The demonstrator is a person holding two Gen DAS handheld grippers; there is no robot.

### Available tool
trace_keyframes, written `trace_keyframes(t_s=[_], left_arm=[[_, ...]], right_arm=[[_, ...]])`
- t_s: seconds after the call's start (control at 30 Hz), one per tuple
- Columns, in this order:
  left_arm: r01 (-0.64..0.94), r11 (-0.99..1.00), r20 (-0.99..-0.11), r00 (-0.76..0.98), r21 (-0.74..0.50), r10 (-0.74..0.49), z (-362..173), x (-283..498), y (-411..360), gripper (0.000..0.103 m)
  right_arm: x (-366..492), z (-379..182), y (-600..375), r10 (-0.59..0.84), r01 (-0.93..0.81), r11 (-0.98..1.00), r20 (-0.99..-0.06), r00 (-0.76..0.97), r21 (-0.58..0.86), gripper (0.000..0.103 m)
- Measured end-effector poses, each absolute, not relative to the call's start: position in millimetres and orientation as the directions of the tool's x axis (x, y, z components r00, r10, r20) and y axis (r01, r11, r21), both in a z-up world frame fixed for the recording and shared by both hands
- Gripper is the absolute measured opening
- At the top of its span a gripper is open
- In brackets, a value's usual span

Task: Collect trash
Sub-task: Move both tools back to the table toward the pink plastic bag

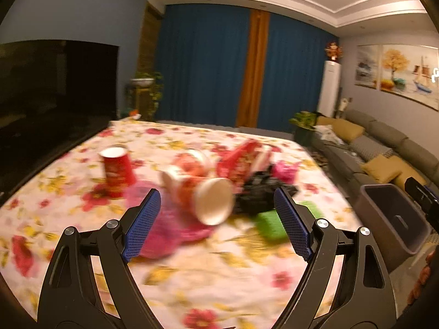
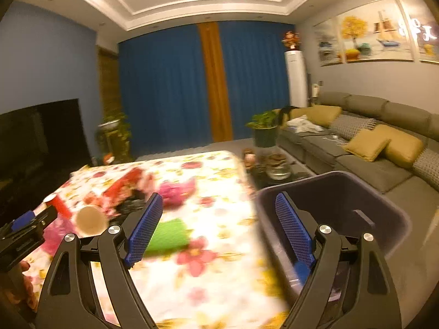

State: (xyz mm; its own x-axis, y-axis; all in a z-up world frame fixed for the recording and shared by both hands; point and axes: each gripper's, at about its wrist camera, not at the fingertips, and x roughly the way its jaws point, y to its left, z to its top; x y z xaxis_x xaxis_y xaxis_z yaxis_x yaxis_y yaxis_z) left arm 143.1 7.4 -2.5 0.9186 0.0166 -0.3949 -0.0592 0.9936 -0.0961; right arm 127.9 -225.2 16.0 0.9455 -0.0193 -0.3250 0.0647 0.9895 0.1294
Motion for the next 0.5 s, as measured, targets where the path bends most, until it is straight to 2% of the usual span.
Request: trace_keyframes(t_s=[0.23, 0.5], left_arm=[[-0.148, 0.987, -0.407, 0.906, -0.057, 0.113, -9, 141, 56, 0.083], [-0.165, 0.986, -0.447, 0.884, -0.031, 0.134, -27, 156, 79, 0.083]], right_arm=[[141, 16, -162, 0.084, -0.054, 0.994, -0.335, 0.938, 0.098, 0.082], [156, 11, -111, 0.151, -0.133, 0.988, -0.349, 0.925, 0.076, 0.082]])
